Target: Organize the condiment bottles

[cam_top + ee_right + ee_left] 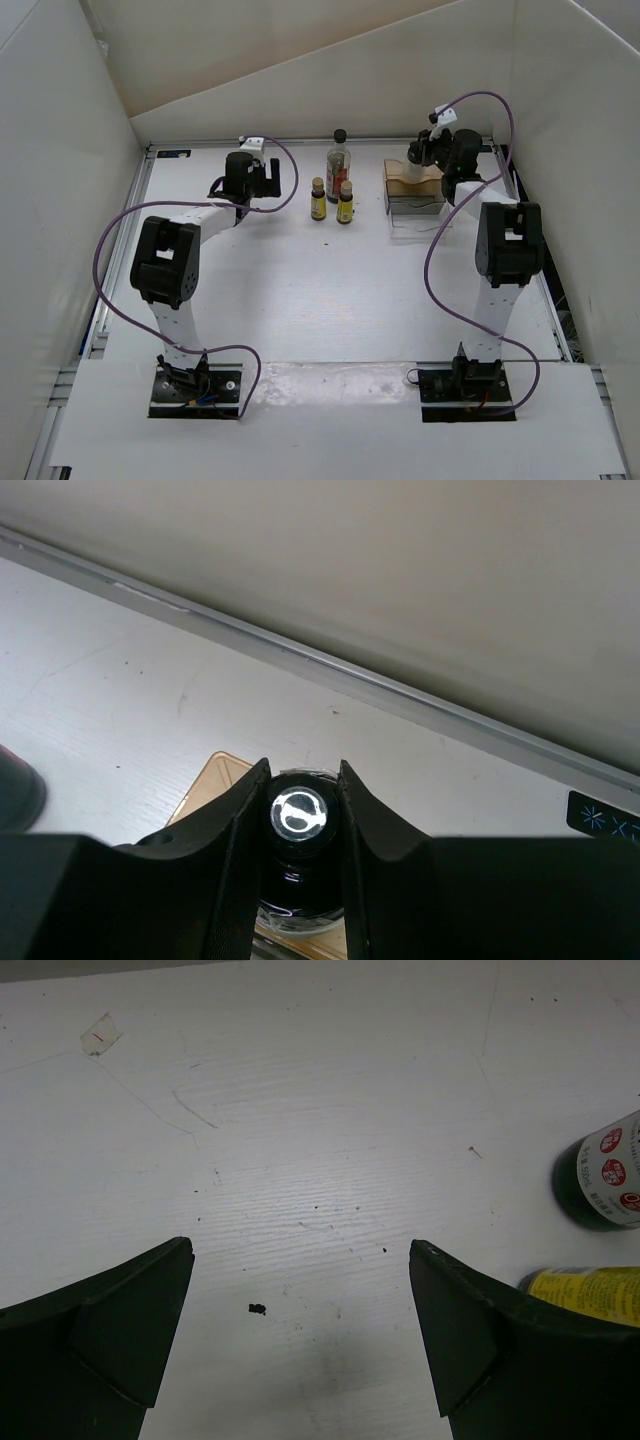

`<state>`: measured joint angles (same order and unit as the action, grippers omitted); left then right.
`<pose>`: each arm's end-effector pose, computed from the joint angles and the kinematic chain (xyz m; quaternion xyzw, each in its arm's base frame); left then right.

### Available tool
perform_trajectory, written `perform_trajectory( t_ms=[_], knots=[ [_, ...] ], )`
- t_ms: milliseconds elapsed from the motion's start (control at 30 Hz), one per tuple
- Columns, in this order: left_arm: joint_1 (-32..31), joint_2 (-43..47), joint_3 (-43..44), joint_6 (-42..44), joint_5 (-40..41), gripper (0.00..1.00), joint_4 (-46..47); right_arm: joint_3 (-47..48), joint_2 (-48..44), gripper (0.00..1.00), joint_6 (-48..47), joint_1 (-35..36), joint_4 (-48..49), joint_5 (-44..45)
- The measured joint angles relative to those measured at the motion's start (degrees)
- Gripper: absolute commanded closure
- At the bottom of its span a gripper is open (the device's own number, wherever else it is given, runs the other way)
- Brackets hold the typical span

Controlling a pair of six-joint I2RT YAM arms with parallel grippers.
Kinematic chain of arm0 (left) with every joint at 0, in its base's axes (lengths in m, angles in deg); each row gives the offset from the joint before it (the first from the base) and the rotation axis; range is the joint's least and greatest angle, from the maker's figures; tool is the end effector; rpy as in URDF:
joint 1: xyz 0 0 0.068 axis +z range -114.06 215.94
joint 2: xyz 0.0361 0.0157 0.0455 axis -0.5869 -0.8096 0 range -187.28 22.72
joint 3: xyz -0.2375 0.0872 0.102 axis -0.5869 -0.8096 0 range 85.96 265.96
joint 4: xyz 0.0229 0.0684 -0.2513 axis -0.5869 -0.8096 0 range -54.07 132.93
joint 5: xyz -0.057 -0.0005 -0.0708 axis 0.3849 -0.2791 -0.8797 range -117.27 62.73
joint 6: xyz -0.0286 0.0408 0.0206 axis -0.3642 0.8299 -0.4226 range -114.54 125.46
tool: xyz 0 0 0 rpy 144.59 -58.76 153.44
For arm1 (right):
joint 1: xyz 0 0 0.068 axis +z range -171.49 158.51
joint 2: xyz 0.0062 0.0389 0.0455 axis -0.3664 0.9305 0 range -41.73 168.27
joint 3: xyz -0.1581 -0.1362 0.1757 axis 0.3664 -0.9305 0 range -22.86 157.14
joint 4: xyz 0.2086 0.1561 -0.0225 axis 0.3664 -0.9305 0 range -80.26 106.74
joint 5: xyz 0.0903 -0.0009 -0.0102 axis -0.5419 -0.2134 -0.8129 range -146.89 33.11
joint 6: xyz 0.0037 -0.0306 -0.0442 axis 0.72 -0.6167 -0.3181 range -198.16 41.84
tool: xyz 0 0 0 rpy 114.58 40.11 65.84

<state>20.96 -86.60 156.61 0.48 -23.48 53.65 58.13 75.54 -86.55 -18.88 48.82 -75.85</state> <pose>0.4188 -0.1096 0.2050 0.0577 0.8547 -0.0614 0.5123 0.4803 0.0335 0.2436 -0.1809 0.7085 0.0866 0.6766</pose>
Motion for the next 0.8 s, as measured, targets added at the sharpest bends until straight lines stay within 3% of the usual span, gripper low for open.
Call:
perform_trajectory(
  t_ms=[800],
  knots=[
    [-0.59, -3.89, 1.66, 0.02, -0.02, 0.0, -0.07, -0.96, 3.08, 1.0, 0.42, -1.81, 3.5, 0.15]
  ],
)
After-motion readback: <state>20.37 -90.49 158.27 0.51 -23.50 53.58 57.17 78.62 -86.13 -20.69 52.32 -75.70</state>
